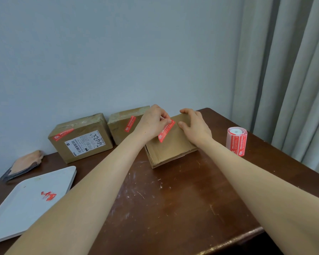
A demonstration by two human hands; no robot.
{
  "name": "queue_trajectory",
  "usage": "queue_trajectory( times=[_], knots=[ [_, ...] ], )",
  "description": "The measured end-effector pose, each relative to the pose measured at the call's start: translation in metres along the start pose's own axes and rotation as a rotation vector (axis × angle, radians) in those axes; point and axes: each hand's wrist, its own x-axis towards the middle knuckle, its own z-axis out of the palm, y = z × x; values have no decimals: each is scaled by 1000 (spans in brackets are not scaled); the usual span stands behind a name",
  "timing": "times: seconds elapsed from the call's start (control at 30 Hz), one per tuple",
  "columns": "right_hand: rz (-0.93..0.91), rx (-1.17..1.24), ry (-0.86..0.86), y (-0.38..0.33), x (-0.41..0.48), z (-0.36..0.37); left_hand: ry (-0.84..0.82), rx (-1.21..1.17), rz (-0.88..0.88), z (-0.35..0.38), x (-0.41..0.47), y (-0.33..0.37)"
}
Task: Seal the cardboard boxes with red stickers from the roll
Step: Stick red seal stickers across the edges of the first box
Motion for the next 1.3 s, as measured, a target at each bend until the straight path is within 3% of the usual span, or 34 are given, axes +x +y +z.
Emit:
queue_trajectory(
  times=[0.37,0.57,0.7,1.17,1.3],
  knots=[
    [-22,107,54,2,-6,-3,71,-140,-89,-1,1,-2],
    [-12,113,16,3,-5,-12,119,-367,-170,-2,-5,-3],
    [-5,27,-20,9,-6,-19,58,-488,-190,-1,-10,-3],
    [-39,-73,-4,16,-11,-30,28,-570,-236,-3,-9,-12],
    [-57,-19,69,7,-4,-34,9,-503,-217,-15,-2,-14]
  ],
)
